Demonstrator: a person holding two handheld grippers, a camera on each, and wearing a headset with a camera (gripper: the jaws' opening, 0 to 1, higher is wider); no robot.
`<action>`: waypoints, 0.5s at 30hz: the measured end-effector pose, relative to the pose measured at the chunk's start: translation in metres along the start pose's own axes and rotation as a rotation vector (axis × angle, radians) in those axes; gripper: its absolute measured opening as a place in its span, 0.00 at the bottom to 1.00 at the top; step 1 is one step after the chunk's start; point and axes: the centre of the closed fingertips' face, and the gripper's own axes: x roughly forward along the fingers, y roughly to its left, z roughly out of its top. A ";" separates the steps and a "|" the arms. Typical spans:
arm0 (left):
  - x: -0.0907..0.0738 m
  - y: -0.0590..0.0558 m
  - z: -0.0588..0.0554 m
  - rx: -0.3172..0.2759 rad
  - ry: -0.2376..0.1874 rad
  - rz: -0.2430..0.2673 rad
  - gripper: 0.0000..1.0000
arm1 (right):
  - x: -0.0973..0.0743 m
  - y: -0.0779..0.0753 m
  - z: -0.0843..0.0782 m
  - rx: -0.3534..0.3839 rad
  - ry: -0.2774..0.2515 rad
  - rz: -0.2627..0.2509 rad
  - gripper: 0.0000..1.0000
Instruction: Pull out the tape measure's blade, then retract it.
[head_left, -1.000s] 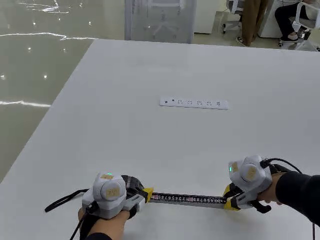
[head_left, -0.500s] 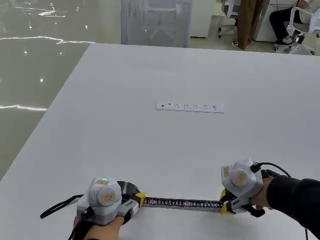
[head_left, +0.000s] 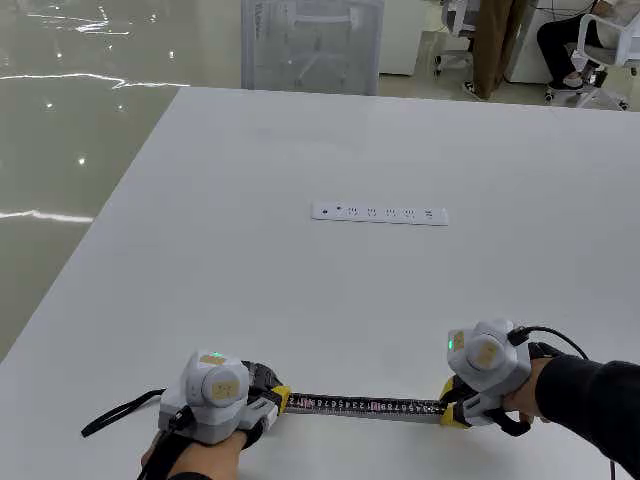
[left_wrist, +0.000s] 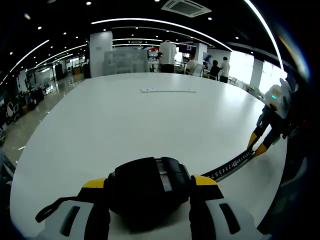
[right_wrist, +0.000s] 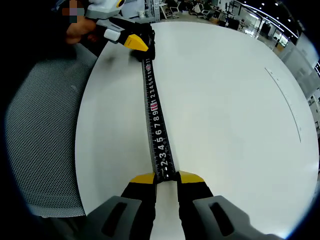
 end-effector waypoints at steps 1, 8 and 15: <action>0.000 0.000 0.000 -0.001 -0.002 0.000 0.60 | 0.000 0.000 0.000 0.000 -0.001 -0.001 0.12; 0.000 0.001 0.000 -0.012 -0.004 -0.005 0.60 | 0.001 0.002 0.003 0.004 -0.004 -0.002 0.12; 0.001 0.000 0.000 -0.017 -0.005 -0.008 0.60 | 0.002 0.002 0.007 0.012 -0.015 -0.005 0.12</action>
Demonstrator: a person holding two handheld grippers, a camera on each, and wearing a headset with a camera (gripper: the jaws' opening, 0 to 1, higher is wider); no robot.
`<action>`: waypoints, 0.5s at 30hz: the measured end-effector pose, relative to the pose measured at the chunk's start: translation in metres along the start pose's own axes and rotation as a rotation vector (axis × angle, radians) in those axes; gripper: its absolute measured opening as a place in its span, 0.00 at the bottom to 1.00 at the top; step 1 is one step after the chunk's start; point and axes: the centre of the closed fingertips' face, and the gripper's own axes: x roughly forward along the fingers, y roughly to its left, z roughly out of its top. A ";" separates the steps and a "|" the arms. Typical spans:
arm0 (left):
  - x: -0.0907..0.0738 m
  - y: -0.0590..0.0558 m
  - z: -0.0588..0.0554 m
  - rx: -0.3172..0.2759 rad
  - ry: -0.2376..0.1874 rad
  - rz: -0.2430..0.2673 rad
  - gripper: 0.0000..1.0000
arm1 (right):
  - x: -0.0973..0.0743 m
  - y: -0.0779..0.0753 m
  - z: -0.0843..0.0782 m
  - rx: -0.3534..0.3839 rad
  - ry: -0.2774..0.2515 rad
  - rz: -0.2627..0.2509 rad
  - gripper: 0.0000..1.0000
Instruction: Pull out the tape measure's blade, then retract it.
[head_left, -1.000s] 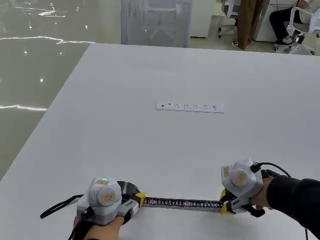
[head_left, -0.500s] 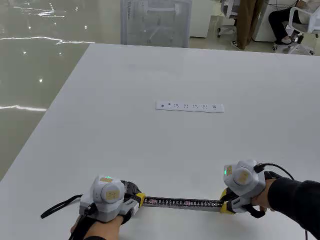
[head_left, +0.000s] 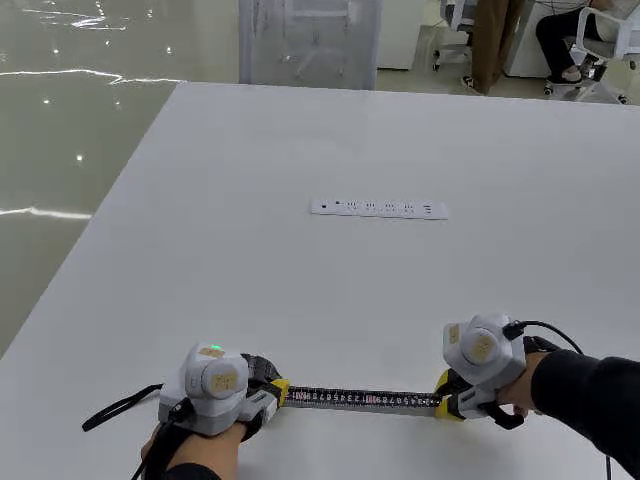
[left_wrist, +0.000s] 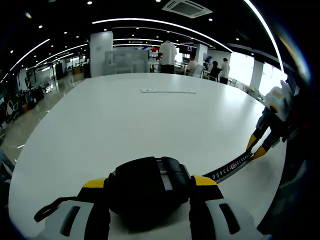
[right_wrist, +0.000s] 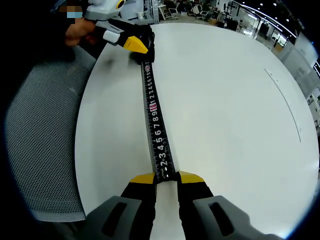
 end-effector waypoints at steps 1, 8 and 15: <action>0.000 0.000 0.000 0.000 0.000 0.000 0.60 | 0.000 0.000 0.001 0.001 0.000 0.001 0.12; 0.000 0.000 0.000 -0.003 0.000 -0.001 0.60 | 0.004 0.001 0.008 -0.002 -0.011 0.000 0.12; 0.001 0.000 0.000 -0.004 0.002 -0.003 0.60 | 0.007 0.001 0.015 -0.008 -0.020 0.002 0.13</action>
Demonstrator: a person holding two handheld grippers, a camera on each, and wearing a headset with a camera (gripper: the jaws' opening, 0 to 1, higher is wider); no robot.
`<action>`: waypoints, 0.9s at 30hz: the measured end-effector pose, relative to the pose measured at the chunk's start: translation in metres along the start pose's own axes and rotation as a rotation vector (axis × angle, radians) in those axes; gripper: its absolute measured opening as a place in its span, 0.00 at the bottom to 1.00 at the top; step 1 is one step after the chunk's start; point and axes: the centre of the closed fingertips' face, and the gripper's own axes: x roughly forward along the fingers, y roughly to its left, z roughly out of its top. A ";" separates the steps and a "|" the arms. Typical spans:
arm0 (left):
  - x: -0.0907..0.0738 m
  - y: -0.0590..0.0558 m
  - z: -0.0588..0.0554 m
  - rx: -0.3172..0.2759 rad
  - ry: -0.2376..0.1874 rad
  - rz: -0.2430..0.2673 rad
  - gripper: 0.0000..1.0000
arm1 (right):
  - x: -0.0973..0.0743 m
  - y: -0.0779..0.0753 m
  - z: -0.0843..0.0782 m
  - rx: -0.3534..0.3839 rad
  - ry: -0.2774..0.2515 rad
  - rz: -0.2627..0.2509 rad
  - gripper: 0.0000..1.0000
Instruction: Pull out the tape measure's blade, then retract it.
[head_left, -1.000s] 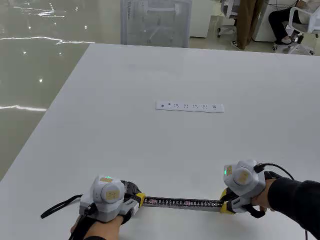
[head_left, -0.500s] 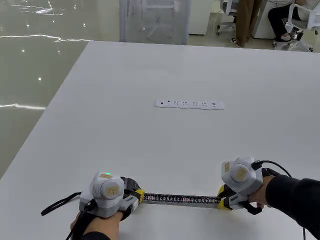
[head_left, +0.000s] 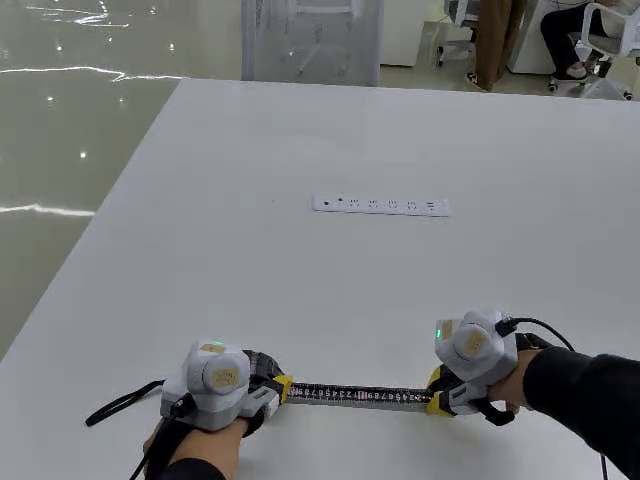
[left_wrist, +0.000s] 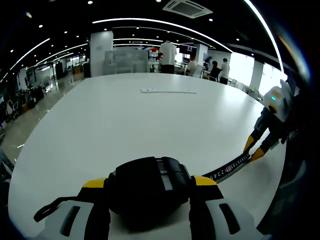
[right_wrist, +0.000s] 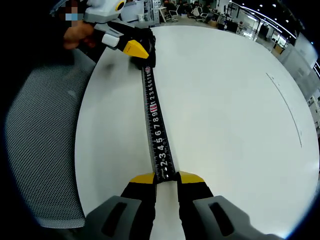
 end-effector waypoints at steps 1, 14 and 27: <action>0.000 0.000 0.000 -0.001 0.000 0.000 0.60 | 0.000 0.000 0.000 0.001 -0.001 0.000 0.13; 0.001 0.000 0.001 -0.004 0.000 -0.004 0.60 | 0.003 0.001 0.007 -0.006 -0.007 -0.003 0.13; 0.001 0.000 0.001 -0.006 0.002 -0.006 0.60 | 0.007 0.003 0.016 -0.006 -0.015 -0.005 0.13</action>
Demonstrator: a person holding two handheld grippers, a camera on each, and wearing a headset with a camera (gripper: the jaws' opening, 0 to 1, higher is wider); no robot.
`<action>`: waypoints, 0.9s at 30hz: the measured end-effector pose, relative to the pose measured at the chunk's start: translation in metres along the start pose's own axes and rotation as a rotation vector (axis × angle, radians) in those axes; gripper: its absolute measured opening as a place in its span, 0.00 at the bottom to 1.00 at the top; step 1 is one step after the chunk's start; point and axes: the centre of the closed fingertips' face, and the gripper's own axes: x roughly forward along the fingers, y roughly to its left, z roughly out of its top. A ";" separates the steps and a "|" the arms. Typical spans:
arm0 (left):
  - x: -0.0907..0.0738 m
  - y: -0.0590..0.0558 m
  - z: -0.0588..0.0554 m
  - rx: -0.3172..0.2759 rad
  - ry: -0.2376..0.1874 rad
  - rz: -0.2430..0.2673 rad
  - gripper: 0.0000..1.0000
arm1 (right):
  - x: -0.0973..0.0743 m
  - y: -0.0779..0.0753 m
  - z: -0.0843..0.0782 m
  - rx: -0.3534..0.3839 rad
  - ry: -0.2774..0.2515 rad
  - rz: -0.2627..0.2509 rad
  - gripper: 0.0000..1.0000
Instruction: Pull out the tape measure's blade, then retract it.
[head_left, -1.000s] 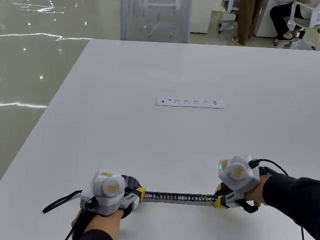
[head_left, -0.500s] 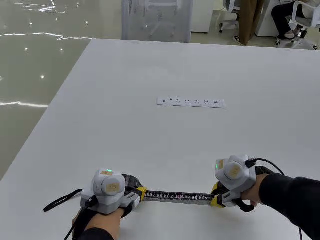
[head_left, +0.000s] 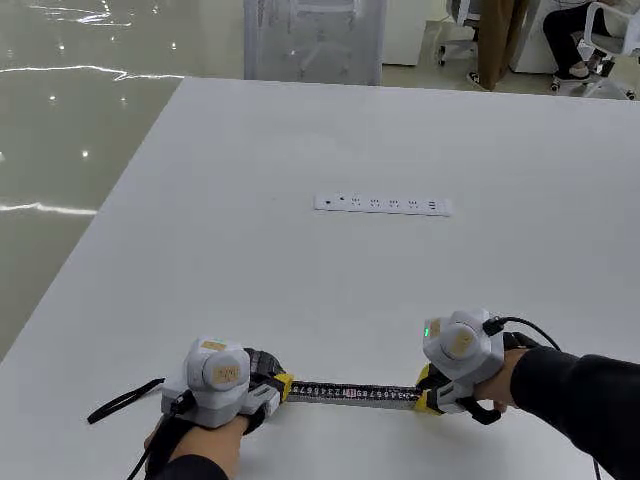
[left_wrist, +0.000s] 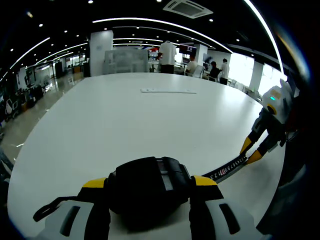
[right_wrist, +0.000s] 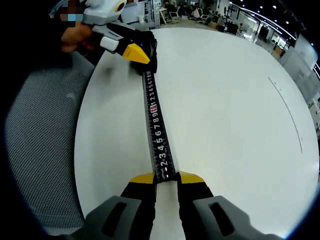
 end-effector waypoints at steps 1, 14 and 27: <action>0.000 0.000 0.000 0.000 0.000 0.000 0.60 | 0.000 0.000 0.000 0.001 0.000 0.000 0.13; 0.000 0.000 0.000 -0.003 -0.001 0.000 0.60 | 0.004 0.001 0.008 0.011 -0.013 -0.005 0.13; 0.000 0.000 0.001 -0.016 -0.003 -0.008 0.60 | 0.006 0.001 0.013 0.003 -0.026 -0.002 0.12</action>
